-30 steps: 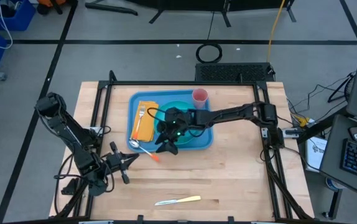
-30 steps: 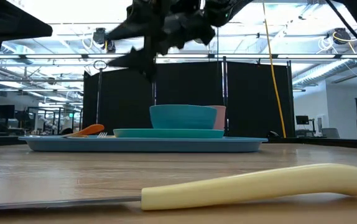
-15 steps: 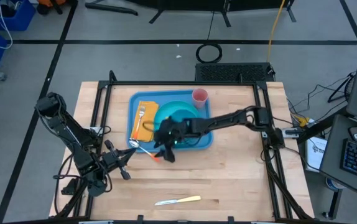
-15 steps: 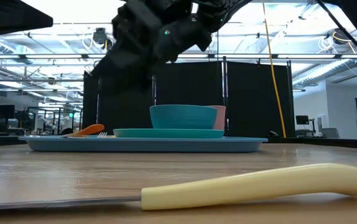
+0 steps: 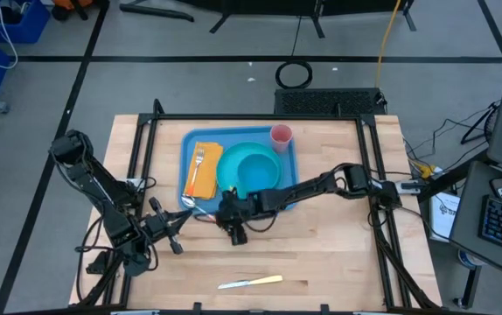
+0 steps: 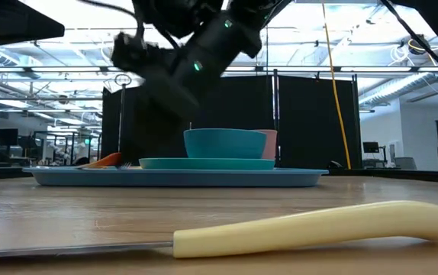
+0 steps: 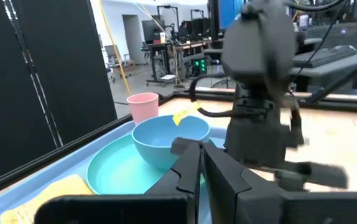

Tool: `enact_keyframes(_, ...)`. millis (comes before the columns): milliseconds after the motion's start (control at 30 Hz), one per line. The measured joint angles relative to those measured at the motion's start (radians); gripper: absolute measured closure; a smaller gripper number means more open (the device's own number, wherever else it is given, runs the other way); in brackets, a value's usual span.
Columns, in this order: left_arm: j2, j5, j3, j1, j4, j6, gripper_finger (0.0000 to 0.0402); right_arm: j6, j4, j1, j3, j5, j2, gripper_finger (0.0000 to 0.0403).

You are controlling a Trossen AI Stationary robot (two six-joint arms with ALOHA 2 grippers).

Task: Set up tray
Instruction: Put the orange spoon on the yellow napkin to the right of the orange fork on the blue serving tray

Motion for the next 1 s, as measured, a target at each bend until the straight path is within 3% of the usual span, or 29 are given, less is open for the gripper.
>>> enact_keyframes(200, 0.0, 0.012, 0.0, 0.0, -0.003, -0.005, 0.0376, -0.192, -0.026, 0.063, 0.0, 0.196, -0.001, 0.0177)
enact_keyframes(500, 0.0, 0.025, 0.0, 0.0, -0.003, -0.016, 0.0376, -0.244, 0.018, 0.062, -0.008, 0.228, -0.001, 0.0181)
enact_keyframes(1000, 0.0, 0.039, 0.0, 0.0, -0.003, -0.02, 0.0376, -0.305, 0.086, 0.073, -0.04, 0.229, -0.001, 0.0269)
